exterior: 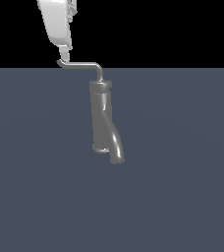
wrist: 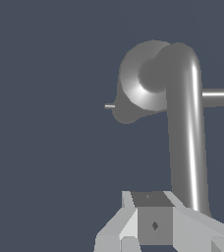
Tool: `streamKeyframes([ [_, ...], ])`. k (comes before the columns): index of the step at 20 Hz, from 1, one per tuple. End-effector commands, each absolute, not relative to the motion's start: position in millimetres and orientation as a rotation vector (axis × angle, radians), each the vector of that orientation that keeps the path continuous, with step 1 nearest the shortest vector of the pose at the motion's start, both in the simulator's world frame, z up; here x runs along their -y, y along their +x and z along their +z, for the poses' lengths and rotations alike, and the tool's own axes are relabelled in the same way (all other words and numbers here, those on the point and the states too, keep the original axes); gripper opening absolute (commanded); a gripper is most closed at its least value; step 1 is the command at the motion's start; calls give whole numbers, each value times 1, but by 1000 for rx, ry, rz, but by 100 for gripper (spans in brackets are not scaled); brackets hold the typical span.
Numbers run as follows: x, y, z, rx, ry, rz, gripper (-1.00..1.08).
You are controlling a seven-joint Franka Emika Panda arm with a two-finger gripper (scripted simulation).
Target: Turn on the faucet by rotating a designated handle.
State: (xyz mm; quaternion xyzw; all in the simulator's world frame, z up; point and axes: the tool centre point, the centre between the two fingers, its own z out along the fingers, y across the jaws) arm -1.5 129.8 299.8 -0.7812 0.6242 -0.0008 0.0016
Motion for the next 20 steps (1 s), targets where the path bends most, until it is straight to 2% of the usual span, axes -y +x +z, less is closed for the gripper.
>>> streamKeyframes([
  [1,-128,-11,300,-1961,-2454,0,-100],
  [15,-121,-52,300,-1962,-2454,0,-100],
  [20,-115,-55,300,-1956,-2454,-5,-100],
])
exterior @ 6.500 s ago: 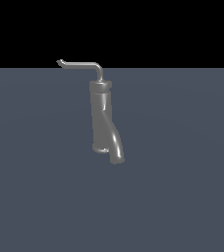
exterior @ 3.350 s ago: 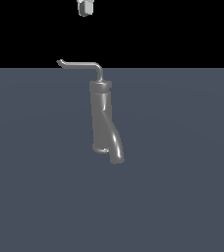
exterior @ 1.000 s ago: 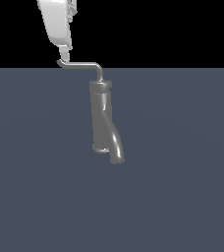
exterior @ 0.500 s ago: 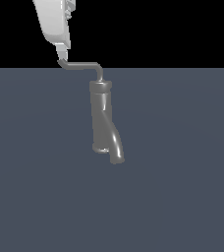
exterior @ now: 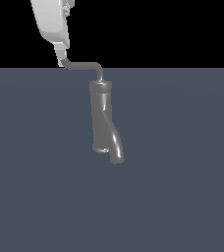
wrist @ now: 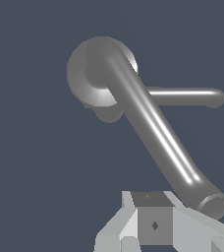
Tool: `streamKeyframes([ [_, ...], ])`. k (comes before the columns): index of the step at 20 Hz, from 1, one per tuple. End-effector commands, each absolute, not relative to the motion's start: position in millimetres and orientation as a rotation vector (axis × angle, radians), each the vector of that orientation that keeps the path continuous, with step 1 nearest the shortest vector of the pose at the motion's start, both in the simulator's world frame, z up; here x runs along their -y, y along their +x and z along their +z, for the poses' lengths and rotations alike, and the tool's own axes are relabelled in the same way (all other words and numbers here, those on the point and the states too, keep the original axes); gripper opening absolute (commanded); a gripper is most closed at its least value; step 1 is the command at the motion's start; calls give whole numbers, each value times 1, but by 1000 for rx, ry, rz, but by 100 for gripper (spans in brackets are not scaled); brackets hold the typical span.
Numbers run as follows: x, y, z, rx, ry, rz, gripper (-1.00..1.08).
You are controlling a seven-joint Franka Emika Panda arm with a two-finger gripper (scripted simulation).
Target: Turn on the faucet by rotating a designated handle.
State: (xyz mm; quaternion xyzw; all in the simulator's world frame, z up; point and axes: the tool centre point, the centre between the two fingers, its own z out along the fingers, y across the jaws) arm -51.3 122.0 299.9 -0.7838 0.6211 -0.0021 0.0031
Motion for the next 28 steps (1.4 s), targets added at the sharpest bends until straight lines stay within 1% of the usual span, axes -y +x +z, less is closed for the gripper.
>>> streamKeyframes([
  [1,-112,-58,300,-1956,-2454,-5,-100],
  [17,-59,-98,300,-1962,-2453,0,-100],
  [18,-59,-98,300,-1962,-2453,0,-100],
  [19,-69,-95,300,-1945,-2464,-5,-100],
  [28,-11,-89,300,-1956,-2457,-2,-100],
])
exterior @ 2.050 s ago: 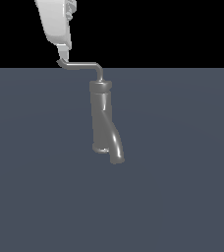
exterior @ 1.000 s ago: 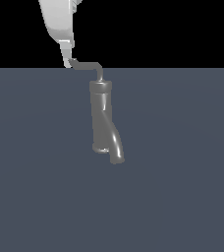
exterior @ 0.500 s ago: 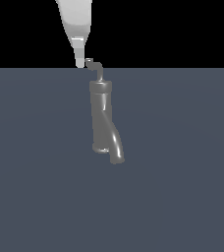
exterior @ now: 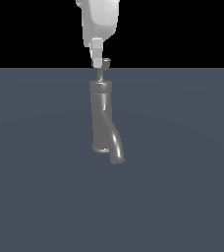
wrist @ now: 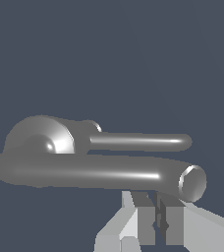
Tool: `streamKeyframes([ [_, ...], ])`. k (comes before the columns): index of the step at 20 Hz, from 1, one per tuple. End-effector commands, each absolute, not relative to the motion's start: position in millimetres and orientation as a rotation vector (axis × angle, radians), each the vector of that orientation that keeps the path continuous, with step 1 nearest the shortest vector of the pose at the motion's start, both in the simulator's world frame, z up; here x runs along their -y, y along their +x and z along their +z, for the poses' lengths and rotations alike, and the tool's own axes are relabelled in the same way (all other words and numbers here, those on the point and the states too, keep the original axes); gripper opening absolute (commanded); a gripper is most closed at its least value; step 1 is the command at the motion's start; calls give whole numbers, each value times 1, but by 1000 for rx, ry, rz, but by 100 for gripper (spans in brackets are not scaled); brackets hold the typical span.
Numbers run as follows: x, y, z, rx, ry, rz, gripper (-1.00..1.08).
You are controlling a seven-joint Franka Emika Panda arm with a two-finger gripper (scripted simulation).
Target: Turn on the faucet by rotating a designated handle.
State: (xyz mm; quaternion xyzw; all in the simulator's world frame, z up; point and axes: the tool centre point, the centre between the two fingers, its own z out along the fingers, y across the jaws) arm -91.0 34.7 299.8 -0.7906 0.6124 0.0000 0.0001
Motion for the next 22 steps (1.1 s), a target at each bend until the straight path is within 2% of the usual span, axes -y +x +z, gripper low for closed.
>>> streamKeyframes([
  [1,-5,-88,300,-1957,-2457,-2,-100],
  [5,19,-85,300,-1962,-2454,0,-100],
  [6,19,-85,300,-1962,-2454,0,-100],
  [7,-8,-87,300,-1910,-2494,2,-100],
  [22,33,-48,300,-1939,-2472,0,-100],
])
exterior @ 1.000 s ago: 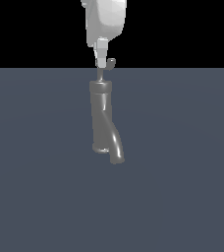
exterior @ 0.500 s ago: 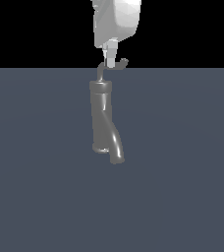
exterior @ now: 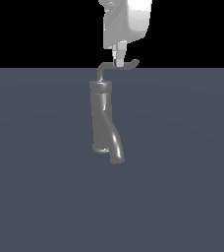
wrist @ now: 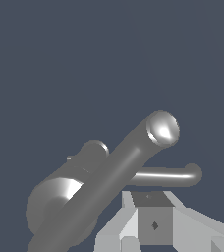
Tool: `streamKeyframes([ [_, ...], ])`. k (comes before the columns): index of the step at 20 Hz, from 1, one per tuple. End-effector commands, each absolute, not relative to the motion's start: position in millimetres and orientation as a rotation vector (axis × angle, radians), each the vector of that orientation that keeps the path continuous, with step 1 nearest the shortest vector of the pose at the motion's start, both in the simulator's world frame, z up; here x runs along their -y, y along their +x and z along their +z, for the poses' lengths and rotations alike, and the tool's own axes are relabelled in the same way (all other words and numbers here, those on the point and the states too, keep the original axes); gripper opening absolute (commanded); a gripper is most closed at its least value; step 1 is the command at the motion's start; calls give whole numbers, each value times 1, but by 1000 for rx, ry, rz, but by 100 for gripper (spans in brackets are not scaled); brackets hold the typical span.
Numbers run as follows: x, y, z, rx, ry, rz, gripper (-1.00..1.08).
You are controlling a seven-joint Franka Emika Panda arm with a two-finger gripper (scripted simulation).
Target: Turn on the faucet by rotating a designated handle.
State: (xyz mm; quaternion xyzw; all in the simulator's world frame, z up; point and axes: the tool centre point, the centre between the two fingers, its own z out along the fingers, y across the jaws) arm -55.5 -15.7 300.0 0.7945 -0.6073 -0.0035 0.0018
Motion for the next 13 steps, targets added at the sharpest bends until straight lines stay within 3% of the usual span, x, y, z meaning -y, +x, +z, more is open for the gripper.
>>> streamKeyframes([
  [1,35,-46,300,1941,2470,0,-100],
  [13,63,-21,300,1961,2455,0,-100],
])
